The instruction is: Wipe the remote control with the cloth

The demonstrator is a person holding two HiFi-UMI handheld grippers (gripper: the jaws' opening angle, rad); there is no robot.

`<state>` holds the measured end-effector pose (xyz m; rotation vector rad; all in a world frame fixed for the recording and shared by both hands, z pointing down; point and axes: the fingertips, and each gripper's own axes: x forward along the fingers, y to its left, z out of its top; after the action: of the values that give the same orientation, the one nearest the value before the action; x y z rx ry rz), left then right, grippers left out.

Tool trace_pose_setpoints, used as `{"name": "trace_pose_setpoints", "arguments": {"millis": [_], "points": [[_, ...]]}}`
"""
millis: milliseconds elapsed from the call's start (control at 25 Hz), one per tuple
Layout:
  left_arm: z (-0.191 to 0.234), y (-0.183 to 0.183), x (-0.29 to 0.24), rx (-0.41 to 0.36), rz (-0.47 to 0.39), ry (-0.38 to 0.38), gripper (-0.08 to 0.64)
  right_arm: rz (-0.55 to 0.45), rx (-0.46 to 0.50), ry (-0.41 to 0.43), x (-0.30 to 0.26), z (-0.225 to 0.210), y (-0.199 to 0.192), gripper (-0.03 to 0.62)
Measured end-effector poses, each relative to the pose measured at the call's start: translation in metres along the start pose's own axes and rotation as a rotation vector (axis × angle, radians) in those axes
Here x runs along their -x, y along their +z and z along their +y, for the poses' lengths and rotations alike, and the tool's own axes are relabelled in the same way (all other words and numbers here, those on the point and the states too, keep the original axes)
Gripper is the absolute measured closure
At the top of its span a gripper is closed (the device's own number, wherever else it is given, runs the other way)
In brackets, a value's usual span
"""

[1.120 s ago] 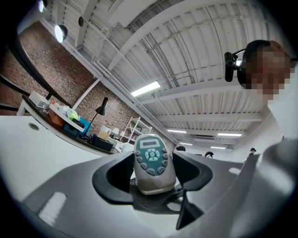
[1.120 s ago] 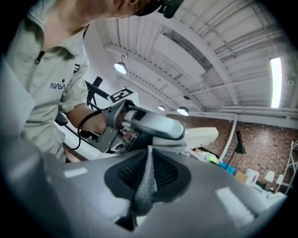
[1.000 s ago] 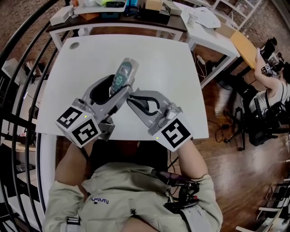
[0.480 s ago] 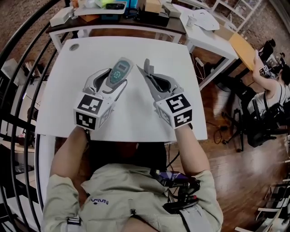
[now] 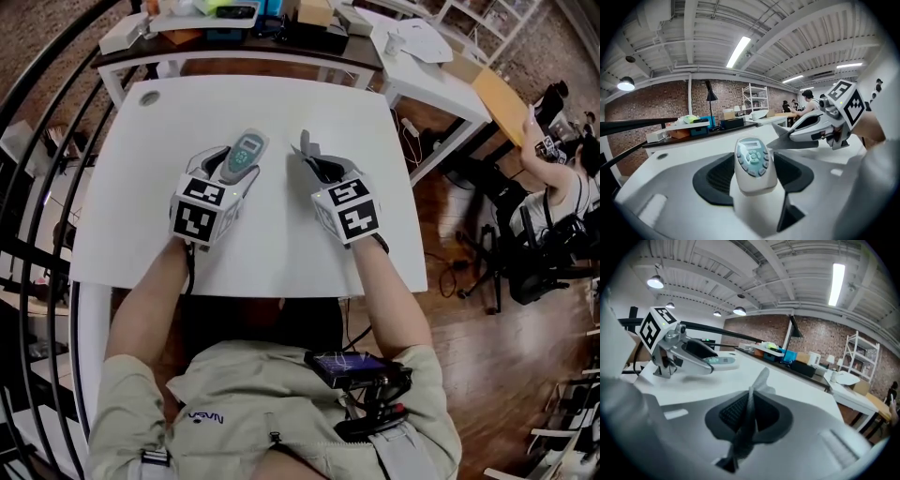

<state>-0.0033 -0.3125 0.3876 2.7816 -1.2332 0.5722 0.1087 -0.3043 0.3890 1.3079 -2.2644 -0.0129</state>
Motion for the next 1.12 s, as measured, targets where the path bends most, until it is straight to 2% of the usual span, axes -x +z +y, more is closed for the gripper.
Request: {"name": "trace_pose_setpoints", "arguments": {"millis": [280, 600, 720, 880, 1040, 1120], "points": [[0.013, -0.013, -0.023, 0.020, 0.076, 0.016, 0.285, 0.061, -0.010, -0.010, -0.019, -0.011, -0.013, 0.574], [0.031, -0.023, -0.042, 0.084, 0.161, 0.050, 0.285, 0.130, 0.025, -0.053, -0.040, -0.027, -0.020, 0.574], [0.042, -0.027, -0.044, 0.117, 0.218, 0.072, 0.285, 0.165, 0.019, -0.037, -0.047, -0.028, -0.023, 0.574], [0.039, -0.034, -0.048, 0.078, 0.297, 0.063, 0.284, 0.241, -0.036, 0.018, -0.050, -0.025, -0.035, 0.566], [0.038, -0.034, -0.049, 0.063, 0.301, 0.063, 0.281, 0.237, -0.073, 0.038, -0.050, -0.026, -0.037, 0.549], [0.036, -0.034, -0.049, 0.064, 0.290, 0.054, 0.279, 0.228, -0.083, 0.049, -0.049, -0.024, -0.037, 0.513]]}}
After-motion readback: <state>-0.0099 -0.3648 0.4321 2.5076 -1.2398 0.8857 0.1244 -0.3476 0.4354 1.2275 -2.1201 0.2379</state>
